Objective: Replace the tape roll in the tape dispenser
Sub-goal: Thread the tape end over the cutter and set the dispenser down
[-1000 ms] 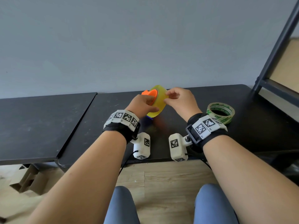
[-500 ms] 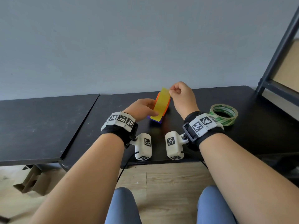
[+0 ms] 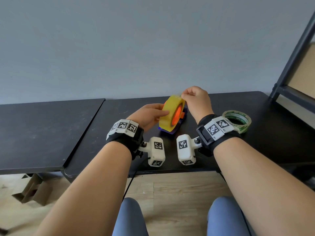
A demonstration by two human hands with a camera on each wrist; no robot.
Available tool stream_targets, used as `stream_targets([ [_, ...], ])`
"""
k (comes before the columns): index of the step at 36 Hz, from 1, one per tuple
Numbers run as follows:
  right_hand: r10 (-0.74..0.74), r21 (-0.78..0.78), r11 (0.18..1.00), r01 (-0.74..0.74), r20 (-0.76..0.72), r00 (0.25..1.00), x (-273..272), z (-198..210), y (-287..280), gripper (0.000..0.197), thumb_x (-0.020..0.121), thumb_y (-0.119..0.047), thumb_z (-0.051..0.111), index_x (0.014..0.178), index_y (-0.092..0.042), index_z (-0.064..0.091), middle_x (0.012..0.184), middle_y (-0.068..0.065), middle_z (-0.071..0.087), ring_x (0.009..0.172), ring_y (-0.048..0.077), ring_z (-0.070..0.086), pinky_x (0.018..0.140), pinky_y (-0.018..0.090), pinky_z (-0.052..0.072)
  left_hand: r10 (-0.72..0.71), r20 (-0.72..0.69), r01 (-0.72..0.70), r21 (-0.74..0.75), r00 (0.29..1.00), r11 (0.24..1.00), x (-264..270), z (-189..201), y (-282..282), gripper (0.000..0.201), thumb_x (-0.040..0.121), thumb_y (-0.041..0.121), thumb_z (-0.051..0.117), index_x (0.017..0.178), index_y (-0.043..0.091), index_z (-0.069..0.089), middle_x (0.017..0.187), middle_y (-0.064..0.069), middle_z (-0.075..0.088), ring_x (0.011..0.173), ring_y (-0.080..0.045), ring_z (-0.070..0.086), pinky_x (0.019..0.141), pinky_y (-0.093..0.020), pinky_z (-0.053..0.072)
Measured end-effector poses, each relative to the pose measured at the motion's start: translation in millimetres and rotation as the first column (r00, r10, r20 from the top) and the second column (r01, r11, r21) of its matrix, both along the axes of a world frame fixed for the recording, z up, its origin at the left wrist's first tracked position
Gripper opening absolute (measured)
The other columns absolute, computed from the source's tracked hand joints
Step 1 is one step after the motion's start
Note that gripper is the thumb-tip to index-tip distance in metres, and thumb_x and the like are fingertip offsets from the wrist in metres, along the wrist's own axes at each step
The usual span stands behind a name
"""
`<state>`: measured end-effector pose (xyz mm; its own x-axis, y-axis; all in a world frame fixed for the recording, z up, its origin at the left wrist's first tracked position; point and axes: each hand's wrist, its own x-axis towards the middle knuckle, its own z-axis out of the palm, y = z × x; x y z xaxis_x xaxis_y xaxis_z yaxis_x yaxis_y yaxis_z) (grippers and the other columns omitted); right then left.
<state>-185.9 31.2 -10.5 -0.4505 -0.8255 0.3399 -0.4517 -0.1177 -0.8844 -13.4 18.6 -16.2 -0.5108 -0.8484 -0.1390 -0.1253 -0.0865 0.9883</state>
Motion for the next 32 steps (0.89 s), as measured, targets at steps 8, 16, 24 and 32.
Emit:
stream_targets([
  [8, -0.007, 0.043, 0.999, 0.008, -0.013, 1.0, -1, -3, -2, 0.012, 0.087, -0.016, 0.057, 0.087, -0.011, 0.068, 0.086, 0.002, 0.066, 0.088, 0.024, 0.064, 0.077, 0.033, 0.05, 0.049, 0.088, -0.051, 0.022, 0.995, 0.998, -6, 10, -3, 0.017, 0.091, 0.018, 0.063, 0.103, 0.007, 0.065, 0.108, -0.018, 0.065, 0.101, -0.029, 0.06, 0.109, -0.048, 0.044],
  [16, 0.042, 0.061, 0.997, -0.042, -0.004, 0.999, 3, 4, 2, 0.018, 0.091, -0.021, 0.052, 0.094, -0.011, 0.066, 0.087, -0.002, 0.064, 0.084, 0.019, 0.058, 0.073, 0.03, 0.047, 0.1, -0.003, -0.099, 0.081, 0.995, 0.992, -11, 18, 1, 0.044, 0.09, 0.001, 0.047, 0.132, -0.007, 0.054, 0.132, -0.03, 0.058, 0.103, -0.033, 0.06, 0.103, -0.045, 0.046],
  [24, -0.03, 0.216, 0.976, 0.011, 0.085, 0.996, -7, -1, 8, 0.052, 0.092, -0.003, 0.037, 0.144, -0.013, 0.042, 0.148, 0.009, 0.045, 0.127, 0.023, 0.05, 0.087, 0.026, 0.038, 0.135, -0.08, -0.132, 0.038, 0.988, 0.99, -12, 12, 1, 0.048, 0.089, -0.006, 0.042, 0.135, -0.003, 0.051, 0.13, -0.027, 0.06, 0.111, -0.037, 0.06, 0.1, -0.048, 0.048],
  [32, 0.002, 0.401, 0.915, -0.034, 0.081, 0.997, -7, -6, 6, 0.059, 0.097, -0.003, 0.038, 0.153, -0.012, 0.025, 0.158, 0.01, 0.031, 0.14, 0.028, 0.038, 0.108, 0.034, 0.034, 0.05, -0.093, -0.049, 0.014, 0.994, 0.999, -11, 7, 1, 0.048, 0.09, -0.01, 0.047, 0.137, -0.002, 0.048, 0.129, -0.023, 0.06, 0.108, -0.033, 0.061, 0.102, -0.045, 0.046],
])
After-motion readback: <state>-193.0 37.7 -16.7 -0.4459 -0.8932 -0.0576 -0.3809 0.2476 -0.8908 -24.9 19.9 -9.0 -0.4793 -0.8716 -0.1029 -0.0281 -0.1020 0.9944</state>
